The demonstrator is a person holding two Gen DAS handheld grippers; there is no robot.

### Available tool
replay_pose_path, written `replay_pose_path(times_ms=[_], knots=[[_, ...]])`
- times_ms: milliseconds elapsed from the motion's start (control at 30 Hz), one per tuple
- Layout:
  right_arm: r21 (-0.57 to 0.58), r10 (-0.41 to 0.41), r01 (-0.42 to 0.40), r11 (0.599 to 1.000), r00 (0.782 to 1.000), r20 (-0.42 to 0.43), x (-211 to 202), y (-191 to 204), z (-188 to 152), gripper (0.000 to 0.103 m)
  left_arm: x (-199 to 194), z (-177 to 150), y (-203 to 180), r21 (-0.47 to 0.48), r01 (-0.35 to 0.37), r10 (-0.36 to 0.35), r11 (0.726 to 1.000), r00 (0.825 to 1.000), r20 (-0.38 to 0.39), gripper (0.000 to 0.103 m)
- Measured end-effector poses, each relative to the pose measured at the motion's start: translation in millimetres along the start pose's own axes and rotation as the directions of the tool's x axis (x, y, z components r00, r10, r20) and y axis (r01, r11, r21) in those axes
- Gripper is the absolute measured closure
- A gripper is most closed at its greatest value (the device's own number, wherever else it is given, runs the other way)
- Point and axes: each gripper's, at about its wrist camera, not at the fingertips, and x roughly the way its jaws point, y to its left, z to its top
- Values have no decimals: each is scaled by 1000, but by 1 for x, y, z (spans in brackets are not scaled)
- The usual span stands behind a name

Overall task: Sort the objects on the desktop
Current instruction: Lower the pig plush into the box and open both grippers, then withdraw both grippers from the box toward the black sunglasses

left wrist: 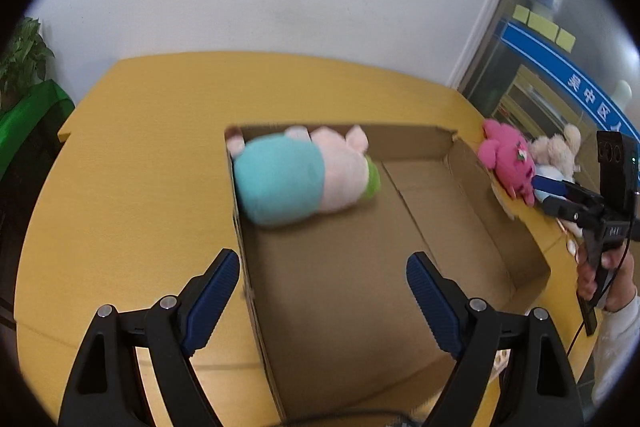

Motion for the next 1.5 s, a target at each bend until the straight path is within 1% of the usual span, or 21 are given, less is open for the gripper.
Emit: replay_pose_path(times_ms=[100,167,300,367,433,467,567,667,733,800,900,1000,1033,1100,1167,1267,1300,1333,1400,1467,1500], knots=[[59,-81,84,995,995,-55,-17,-29,-38,0,5,-28,-4,27,-33,34,999,999,-36,16],[61,-145,151,987,985,-97,-18,-41,-61,0,15,-42,-4,17,-15,16,1000,997,-75,16],[54,-190,200,978,971,-148,-11,-55,-87,0,28,-59,-10,10,0,2,1000,993,-120,16],[27,-233,241,970,958,-170,-4,-60,-96,0,36,-64,-13,10,1,0,1000,990,-144,16],[-2,-288,291,957,943,-165,-3,-65,-104,0,37,-71,-15,3,2,-2,1000,988,-155,16],[-14,-295,297,955,942,-160,-3,-65,-106,0,38,-73,-16,1,2,-2,1000,987,-159,16],[41,-275,288,957,942,-191,-6,-76,-116,0,38,-76,-20,10,-18,19,1000,989,-148,16],[88,-279,304,949,935,-218,-7,-89,-131,0,39,-77,-21,18,-27,29,999,988,-149,16],[115,-253,280,953,945,-207,-11,-92,-136,0,39,-76,-20,17,-27,30,999,988,-152,16],[109,-255,273,956,954,-154,-23,-87,-134,0,38,-75,-18,-1,-14,14,1000,989,-146,16],[66,-250,252,965,967,-39,-49,-69,-119,0,36,-73,-13,-27,-4,0,1000,992,-126,16],[36,-185,186,982,983,-17,-51,-53,-106,0,38,-74,-14,-20,-10,7,1000,992,-127,16],[31,-139,140,990,990,-30,-43,-49,-104,0,38,-75,-16,-8,-18,17,1000,992,-128,16],[20,-82,84,996,994,-73,-22,-43,-105,0,37,-75,-19,4,-28,28,1000,991,-129,16],[22,-61,64,998,992,-109,-5,-42,-107,2,25,-74,-18,1,-40,40,999,992,-116,16],[80,-78,93,992,981,-176,13,-56,-116,3,-14,-67,-11,-4,-41,41,999,999,-32,16],[92,-95,113,989,978,-184,13,-62,-119,4,-37,-65,-6,-14,-48,49,999,999,9,16],[89,-104,121,989,978,-180,8,-65,-122,10,-53,-64,-1,-21,-55,56,998,998,35,16],[95,-86,105,990,979,-184,2,-66,-126,10,-92,-65,9,-29,-90,92,996,992,85,16],[78,-103,120,990,975,-196,-3,-61,-134,10,-117,-68,15,-24,-122,124,992,987,98,16],[76,-103,120,990,975,-197,-4,-60,-136,10,-124,-71,15,-8,-120,120,993,988,97,16]])
